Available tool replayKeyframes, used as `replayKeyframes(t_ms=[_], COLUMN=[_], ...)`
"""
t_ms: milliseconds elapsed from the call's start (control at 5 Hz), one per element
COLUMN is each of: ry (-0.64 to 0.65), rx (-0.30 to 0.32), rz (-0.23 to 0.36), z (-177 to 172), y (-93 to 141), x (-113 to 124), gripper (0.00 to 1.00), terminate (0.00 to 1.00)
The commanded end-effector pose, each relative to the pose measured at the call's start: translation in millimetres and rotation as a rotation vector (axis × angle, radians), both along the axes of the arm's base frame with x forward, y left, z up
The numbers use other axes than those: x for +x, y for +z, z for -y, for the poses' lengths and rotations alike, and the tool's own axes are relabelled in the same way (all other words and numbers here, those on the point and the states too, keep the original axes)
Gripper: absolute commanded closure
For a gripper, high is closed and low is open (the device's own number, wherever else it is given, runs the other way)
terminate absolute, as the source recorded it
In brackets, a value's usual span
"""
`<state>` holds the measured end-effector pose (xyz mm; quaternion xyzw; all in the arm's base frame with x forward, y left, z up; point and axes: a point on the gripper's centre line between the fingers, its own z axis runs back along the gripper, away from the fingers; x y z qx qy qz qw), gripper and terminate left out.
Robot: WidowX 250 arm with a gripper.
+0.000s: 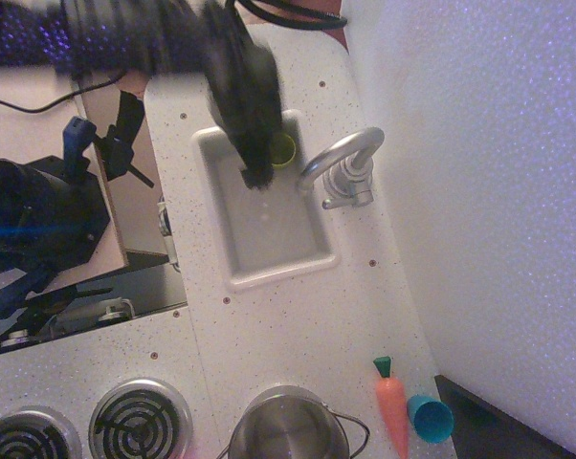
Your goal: Turn faucet right
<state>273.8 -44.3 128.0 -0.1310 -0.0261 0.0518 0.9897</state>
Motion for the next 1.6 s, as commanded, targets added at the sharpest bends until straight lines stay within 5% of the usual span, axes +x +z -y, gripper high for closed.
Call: replayKeyframes(t_ms=[0,200,400,800,1000,1200,1400], ry=[-0.15,-0.307,-0.28,-0.204,0.022,-0.007,0.015], rx=[0.25,0.493,0.586,0.553,0.32,0.165,0.134], rz=[-0.181,-0.351,-0.356,-0.371,-0.13,0.121,0.371], z=[17,45,44,15,-23,-51,-53], y=[-12,-8,-1,-4,43,84,133], x=[37,67,76,32,-18,-24,-61], gripper=[0.0,0.0,0.0,0.0,0.0,0.0,0.0], terminate=[0.0,0.0,0.0,0.0,0.0,0.0,0.0])
